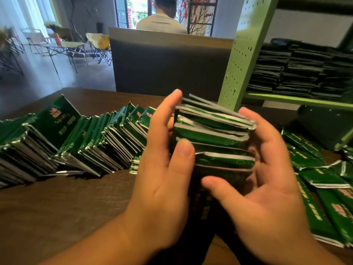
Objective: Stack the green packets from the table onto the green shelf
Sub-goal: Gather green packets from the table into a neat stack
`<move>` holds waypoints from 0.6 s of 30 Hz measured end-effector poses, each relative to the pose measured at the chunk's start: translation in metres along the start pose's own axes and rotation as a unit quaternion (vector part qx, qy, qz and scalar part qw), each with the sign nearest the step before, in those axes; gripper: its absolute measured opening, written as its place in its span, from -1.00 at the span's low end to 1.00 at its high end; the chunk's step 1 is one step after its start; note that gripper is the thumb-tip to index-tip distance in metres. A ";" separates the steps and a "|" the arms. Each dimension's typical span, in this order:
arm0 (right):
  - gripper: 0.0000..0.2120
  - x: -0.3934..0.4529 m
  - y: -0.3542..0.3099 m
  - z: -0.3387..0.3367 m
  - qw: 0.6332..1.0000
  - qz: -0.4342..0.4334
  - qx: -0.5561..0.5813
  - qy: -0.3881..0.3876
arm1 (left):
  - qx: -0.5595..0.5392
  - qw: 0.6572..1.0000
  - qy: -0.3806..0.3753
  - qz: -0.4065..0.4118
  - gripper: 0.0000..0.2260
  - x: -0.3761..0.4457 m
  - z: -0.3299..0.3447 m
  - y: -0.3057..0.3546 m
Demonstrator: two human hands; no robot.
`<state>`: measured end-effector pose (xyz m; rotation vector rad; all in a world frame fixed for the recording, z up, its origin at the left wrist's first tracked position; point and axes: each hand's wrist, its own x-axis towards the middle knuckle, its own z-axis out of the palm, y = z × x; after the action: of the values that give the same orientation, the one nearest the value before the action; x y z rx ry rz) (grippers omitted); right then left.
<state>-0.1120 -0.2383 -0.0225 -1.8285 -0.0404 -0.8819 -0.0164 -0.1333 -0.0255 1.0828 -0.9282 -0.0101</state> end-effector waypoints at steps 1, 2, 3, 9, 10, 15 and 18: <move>-0.12 0.000 0.000 0.000 1.000 -0.024 0.001 0.007 | 0.009 1.000 -0.013 0.012 -0.48 0.000 0.001 -0.001; -0.14 0.000 0.001 0.000 0.999 -0.042 0.001 0.010 | 0.010 1.000 -0.017 0.019 -0.44 0.000 0.002 -0.001; -0.16 0.000 0.001 0.000 0.999 -0.051 -0.001 0.006 | 0.005 1.000 -0.012 0.023 -0.41 0.000 0.002 -0.001; 0.15 0.008 -0.008 -0.013 0.984 0.097 -0.058 -0.138 | 0.020 0.998 0.044 -0.032 -0.64 0.003 -0.006 -0.016; 0.18 0.010 -0.009 -0.015 0.978 0.114 -0.071 -0.161 | 0.019 0.998 0.041 -0.040 -0.64 0.003 -0.008 -0.017; 0.21 0.015 -0.009 -0.019 0.964 0.143 -0.087 -0.206 | -0.029 0.999 0.024 -0.040 -0.53 -0.001 -0.008 -0.014; 0.18 0.014 -0.007 -0.016 0.970 0.122 -0.089 -0.189 | -0.020 0.999 0.021 -0.036 -0.59 0.002 -0.006 -0.014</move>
<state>-0.1135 -0.2537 -0.0062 -2.0949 0.0240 -0.3663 -0.0052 -0.1367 -0.0357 1.0744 -0.8476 -0.0655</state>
